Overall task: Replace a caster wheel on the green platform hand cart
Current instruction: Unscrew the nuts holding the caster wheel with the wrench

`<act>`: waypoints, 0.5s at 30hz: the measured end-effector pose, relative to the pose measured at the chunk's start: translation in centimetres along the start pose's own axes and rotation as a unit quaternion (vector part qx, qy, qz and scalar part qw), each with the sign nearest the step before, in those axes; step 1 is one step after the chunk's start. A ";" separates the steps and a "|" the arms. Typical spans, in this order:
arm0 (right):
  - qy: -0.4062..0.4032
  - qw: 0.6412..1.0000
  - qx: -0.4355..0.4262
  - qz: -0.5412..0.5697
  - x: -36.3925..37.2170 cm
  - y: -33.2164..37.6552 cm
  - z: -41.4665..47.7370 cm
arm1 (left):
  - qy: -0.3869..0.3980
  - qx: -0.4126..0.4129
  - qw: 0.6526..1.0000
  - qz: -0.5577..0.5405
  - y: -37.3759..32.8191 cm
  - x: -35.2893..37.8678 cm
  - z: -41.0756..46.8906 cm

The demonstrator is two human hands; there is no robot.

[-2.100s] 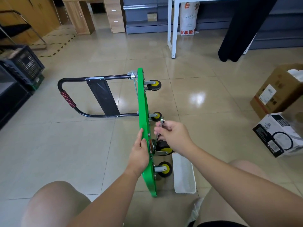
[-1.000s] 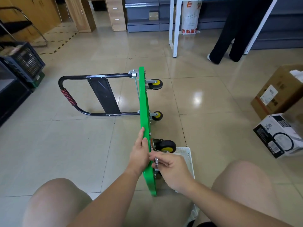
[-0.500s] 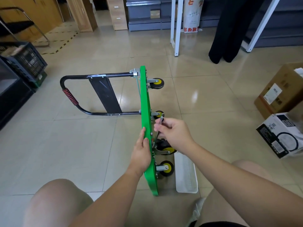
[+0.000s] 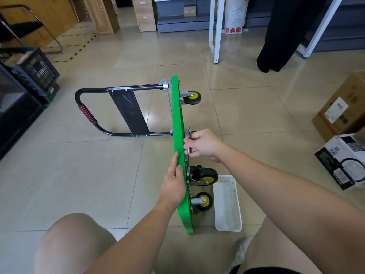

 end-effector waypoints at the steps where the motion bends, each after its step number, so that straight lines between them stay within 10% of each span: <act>1: -0.003 1.000 0.005 -0.001 -0.1 -0.1 0.1 | 0.001 0.000 1.000 -0.002 0.0 0.0 0.0; 15: -0.026 0.999 -0.011 0.018 0.0 -0.5 -0.1 | 0.001 0.019 1.000 -0.014 -0.2 0.0 0.0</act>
Point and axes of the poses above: each hand's wrist, its own z-axis towards the middle knuckle, its own x-axis out of the palm, y = z × x, the point moved 4 cm from there along z, towards the middle knuckle, and after that the axes turned 3 degrees about x, right-handed, at the moved point
